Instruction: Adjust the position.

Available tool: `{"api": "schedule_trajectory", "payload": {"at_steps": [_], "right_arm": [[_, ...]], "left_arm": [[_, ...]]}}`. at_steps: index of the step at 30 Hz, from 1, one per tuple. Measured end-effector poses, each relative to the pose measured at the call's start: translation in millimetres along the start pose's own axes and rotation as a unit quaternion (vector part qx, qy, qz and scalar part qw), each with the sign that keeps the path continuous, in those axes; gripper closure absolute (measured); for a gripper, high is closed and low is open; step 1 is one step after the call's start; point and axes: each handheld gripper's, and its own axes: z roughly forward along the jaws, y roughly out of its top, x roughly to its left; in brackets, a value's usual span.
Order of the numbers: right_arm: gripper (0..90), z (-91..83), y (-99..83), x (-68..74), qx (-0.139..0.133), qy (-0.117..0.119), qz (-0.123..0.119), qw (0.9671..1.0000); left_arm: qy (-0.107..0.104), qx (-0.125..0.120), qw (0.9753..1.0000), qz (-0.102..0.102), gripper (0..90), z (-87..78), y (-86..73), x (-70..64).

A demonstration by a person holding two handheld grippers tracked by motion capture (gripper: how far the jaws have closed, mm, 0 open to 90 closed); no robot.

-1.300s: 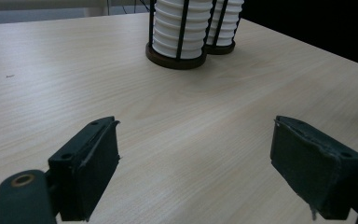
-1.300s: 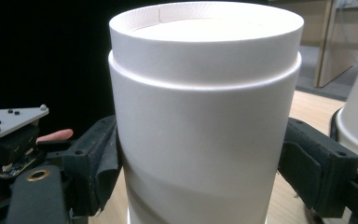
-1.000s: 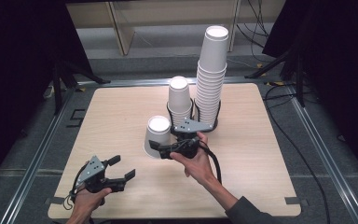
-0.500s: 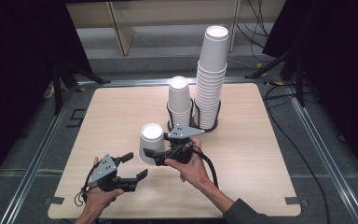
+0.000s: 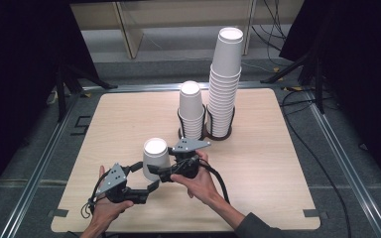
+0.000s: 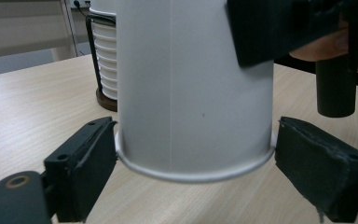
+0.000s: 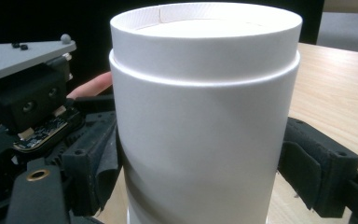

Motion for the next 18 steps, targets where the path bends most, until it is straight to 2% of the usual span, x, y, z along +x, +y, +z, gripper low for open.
{"api": "schedule_trajectory", "payload": {"at_steps": [2,4,5,8,9,10,12,13,16,17,18], "right_arm": [[19.7,1.5,-0.6,1.4,0.005,0.002,-0.002,1.0000],[19.7,3.9,-1.4,1.5,-0.001,0.001,-0.011,0.9999],[19.7,5.0,-2.0,3.6,-0.001,0.010,0.003,0.9999],[19.7,6.6,-2.1,6.6,-0.001,0.009,-0.003,1.0000],[19.7,7.9,-2.4,8.5,-0.001,0.020,0.006,0.9998],[19.7,8.3,-2.3,9.0,-0.004,0.018,0.001,0.9998],[19.7,8.3,-2.1,11.6,0.001,0.023,0.008,0.9997],[19.7,8.3,-1.9,11.9,-0.001,0.024,0.006,0.9997],[19.6,8.7,-2.4,11.5,-0.004,0.024,0.001,0.9997],[19.6,7.9,-2.1,11.8,-0.001,0.022,0.006,0.9997],[19.5,7.6,-2.1,11.4,0.000,0.023,0.006,0.9997]], "left_arm": [[0.002,0.002,1.0000,0.001,9.2,0.0,0.0,-0.2],[0.010,0.013,0.9999,0.000,6.8,-1.2,0.6,-0.7],[0.009,0.013,0.9999,0.001,5.6,-0.9,0.7,-0.7],[0.002,0.004,1.0000,0.002,3.5,3.0,0.3,-1.2],[0.006,0.013,0.9999,0.004,3.0,3.0,0.8,-2.3],[0.003,0.007,1.0000,0.003,2.3,5.3,0.2,-2.8],[0.007,0.016,0.9998,0.004,1.3,6.0,0.6,-4.2],[0.002,0.004,1.0000,0.003,1.3,8.5,0.0,-4.2],[0.001,0.004,1.0000,-0.002,1.8,8.6,0.4,-3.7],[0.007,0.014,0.9999,-0.001,2.1,6.6,1.2,-3.8],[0.008,0.014,0.9999,0.002,2.4,6.4,1.3,-4.0]]}}
